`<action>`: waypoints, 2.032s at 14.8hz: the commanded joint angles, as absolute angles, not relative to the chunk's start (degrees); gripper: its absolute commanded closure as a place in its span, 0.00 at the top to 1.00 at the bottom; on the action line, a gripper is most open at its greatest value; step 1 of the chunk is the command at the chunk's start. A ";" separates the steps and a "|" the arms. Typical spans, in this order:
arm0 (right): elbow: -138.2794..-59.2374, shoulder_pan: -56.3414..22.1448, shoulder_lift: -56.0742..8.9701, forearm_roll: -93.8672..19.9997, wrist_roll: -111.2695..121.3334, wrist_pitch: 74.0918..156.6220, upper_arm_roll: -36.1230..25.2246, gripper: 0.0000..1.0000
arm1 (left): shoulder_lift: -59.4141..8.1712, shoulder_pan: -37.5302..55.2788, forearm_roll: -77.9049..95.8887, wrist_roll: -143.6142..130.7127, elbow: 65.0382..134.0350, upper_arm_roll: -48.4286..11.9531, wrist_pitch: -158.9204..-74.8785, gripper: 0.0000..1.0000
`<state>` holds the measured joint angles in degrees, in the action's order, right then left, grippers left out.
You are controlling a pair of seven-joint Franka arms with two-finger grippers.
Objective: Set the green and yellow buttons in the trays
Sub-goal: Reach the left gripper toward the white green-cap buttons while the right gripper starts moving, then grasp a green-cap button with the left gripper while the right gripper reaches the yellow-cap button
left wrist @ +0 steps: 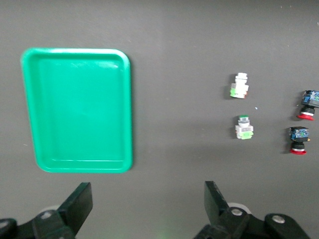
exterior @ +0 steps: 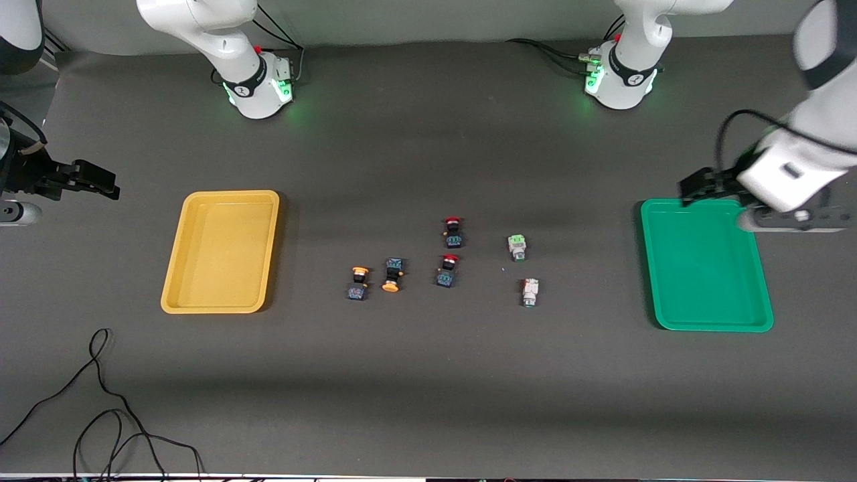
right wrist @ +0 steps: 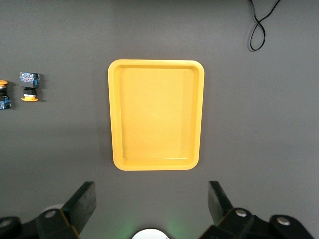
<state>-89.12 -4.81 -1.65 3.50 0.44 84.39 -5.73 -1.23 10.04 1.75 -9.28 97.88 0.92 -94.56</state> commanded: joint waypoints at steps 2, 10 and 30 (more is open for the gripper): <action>-87.71 -4.75 -2.20 3.52 1.23 83.50 -5.63 1.00 | -0.53 19.48 1.93 -22.29 103.43 -0.35 -100.35 0.99; -87.63 -4.75 -2.20 -0.86 -2.00 83.50 -5.71 1.00 | -6.05 35.68 1.41 -42.89 104.41 -0.35 -108.98 0.99; -92.90 -25.39 -26.26 -8.61 -33.75 111.69 -4.39 1.00 | -25.22 35.33 -2.29 -42.10 126.39 -0.09 -156.88 0.98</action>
<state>-93.30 -23.55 -23.67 -7.63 -32.13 108.76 -4.00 -23.49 36.02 -1.51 -41.68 126.51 -0.31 -154.74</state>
